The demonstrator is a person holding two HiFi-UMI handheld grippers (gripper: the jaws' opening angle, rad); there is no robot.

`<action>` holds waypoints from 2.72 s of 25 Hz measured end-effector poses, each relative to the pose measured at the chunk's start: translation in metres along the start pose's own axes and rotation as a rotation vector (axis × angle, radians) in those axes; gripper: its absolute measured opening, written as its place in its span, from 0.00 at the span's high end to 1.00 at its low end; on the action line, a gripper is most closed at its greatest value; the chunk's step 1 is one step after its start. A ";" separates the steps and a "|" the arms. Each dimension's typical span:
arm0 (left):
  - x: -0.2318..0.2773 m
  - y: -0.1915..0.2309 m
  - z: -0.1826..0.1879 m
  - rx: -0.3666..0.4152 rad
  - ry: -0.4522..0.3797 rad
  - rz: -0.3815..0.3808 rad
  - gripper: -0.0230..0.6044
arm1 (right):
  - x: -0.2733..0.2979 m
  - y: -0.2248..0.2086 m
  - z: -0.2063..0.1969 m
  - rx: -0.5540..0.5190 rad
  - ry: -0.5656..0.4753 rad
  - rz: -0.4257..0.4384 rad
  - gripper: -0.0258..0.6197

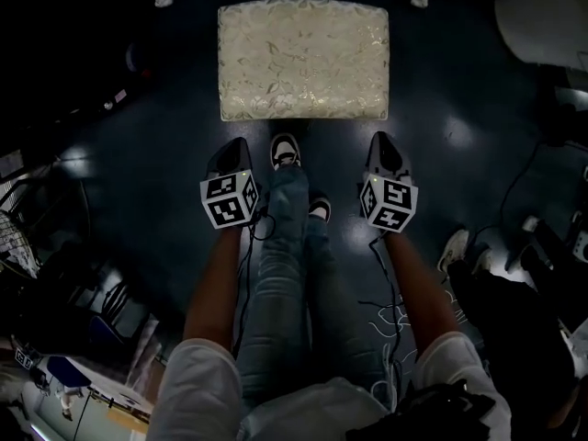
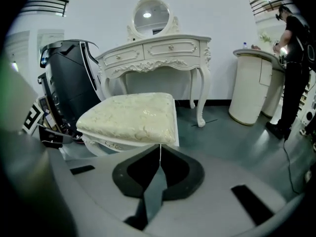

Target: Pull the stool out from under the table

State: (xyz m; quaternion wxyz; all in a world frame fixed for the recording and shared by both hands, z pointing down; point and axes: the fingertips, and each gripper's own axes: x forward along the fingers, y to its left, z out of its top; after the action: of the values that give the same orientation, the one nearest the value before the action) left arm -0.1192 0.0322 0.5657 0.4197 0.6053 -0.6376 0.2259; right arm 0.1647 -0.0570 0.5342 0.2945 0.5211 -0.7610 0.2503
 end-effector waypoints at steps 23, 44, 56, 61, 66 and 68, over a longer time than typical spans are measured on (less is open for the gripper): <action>-0.255 -0.122 0.284 0.174 -0.338 -0.057 0.95 | -0.197 0.052 0.284 0.056 -0.207 0.079 0.96; -0.449 -0.242 0.348 0.160 -0.644 -0.109 0.95 | -0.388 0.062 0.405 0.098 -0.498 0.226 0.96; -0.505 -0.252 0.313 0.131 -0.637 -0.125 0.95 | -0.438 0.059 0.386 0.153 -0.480 0.241 0.96; -0.520 -0.242 0.315 0.106 -0.661 -0.145 0.95 | -0.449 0.082 0.385 0.120 -0.487 0.262 0.96; -0.531 -0.239 0.311 0.131 -0.668 -0.168 0.95 | -0.462 0.101 0.381 0.090 -0.494 0.254 0.96; -0.537 -0.235 0.308 0.147 -0.666 -0.177 0.95 | -0.466 0.110 0.376 0.091 -0.496 0.245 0.96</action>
State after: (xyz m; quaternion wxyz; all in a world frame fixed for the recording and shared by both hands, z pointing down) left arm -0.0191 0.0609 -0.0880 0.1618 0.7272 -0.6666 0.0242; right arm 0.1233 0.0214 -0.0682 0.0431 0.4831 -0.8552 0.1830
